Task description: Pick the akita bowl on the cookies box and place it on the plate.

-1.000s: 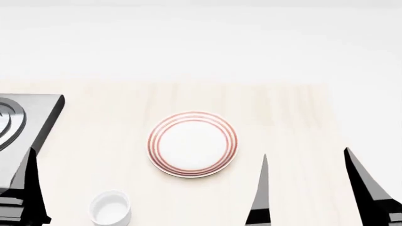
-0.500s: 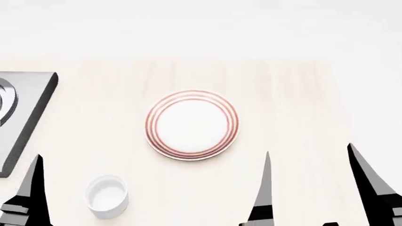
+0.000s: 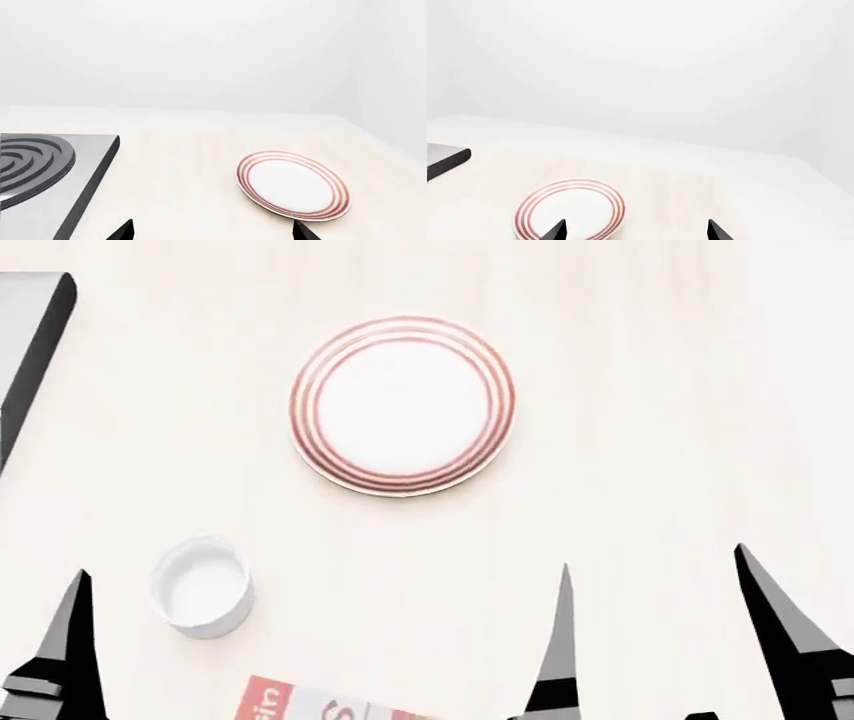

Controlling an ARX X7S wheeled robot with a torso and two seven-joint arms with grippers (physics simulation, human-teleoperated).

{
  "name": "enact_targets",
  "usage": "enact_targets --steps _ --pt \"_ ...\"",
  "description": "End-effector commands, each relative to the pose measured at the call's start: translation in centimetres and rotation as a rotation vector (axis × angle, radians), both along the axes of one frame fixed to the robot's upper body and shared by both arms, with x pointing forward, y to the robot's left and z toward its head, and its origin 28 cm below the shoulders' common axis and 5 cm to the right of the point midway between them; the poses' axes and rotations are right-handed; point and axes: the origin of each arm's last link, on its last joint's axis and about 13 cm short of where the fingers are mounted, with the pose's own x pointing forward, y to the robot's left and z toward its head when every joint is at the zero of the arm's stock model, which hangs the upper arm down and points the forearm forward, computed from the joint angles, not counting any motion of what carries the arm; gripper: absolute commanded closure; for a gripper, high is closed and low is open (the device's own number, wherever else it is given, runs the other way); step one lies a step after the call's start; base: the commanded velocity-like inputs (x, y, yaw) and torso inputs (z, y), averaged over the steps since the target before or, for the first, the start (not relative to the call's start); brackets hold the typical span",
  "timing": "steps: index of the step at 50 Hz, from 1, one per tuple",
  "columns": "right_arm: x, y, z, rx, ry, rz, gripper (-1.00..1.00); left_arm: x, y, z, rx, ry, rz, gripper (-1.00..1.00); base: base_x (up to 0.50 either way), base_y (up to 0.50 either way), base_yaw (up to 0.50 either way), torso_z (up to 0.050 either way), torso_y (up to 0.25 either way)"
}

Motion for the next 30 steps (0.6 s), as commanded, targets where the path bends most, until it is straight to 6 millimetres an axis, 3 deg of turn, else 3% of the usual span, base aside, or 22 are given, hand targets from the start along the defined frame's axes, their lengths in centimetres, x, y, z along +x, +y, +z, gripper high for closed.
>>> enact_targets --steps 1,17,30 --pt "0.01 -0.06 -0.02 -0.002 0.003 0.003 -1.0 -0.03 -0.08 0.08 0.005 -0.003 -0.004 -1.0 0.0 0.0 0.0 0.0 -0.25" --pt "0.02 -0.04 -0.12 -0.009 0.006 0.002 -1.0 -0.06 -0.06 0.14 0.008 -0.018 0.035 -1.0 0.0 0.0 0.0 0.0 -0.25" --pt "0.4 -0.22 -0.19 -0.019 0.064 0.061 -1.0 0.57 0.12 0.1 0.054 0.064 0.102 -1.0 0.0 0.0 0.0 0.0 0.0"
